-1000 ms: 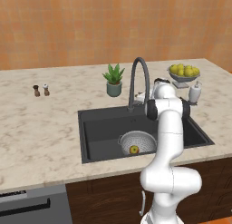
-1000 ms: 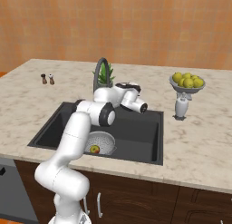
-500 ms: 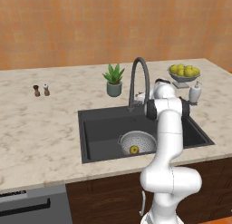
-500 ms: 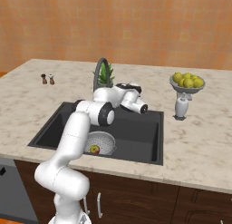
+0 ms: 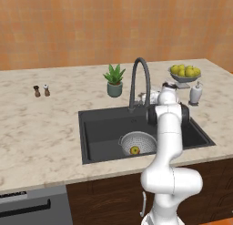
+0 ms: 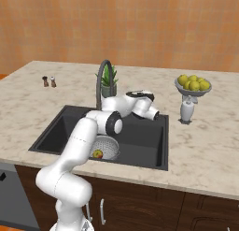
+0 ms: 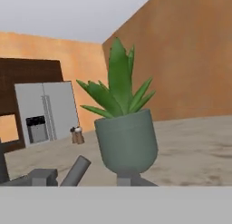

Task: Put the colander in the sink, put the apple in the colander, and turn on the sink faucet and pour water over the colander.

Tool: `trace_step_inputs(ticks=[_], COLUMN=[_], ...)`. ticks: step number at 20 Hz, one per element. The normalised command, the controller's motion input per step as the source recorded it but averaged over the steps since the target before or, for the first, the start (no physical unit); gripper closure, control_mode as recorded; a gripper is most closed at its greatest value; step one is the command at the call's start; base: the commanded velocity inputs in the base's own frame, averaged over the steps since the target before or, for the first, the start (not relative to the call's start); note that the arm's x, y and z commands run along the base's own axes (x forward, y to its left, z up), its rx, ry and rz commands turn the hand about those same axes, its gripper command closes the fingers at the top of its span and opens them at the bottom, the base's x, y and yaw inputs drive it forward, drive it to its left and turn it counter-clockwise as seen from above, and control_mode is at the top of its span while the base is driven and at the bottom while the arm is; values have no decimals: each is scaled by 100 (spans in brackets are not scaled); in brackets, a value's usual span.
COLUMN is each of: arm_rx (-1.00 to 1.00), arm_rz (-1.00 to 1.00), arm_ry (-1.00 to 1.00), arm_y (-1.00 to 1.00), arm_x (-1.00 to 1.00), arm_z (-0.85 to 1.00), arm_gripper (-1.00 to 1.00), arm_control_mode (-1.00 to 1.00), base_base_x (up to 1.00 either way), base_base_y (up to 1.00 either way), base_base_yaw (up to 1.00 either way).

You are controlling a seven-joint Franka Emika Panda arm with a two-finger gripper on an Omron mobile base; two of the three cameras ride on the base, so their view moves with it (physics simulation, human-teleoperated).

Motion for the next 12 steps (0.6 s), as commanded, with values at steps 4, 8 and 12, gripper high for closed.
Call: trace_step_inputs(ticks=[4, 8, 12], arm_rx=[0, 0, 0], arm_rz=[-8, -13, -14], arm_ry=[20, 25, 24], arm_y=[-83, -82, -77], arm_x=[22, 23, 15], arm_z=[-18, -19, -15], arm_gripper=[100, 100, 100], arm_control_mode=[-100, -100, -100], base_base_x=[0, 0, 0], base_base_y=[0, 0, 0], base_base_yaw=[0, 0, 0])
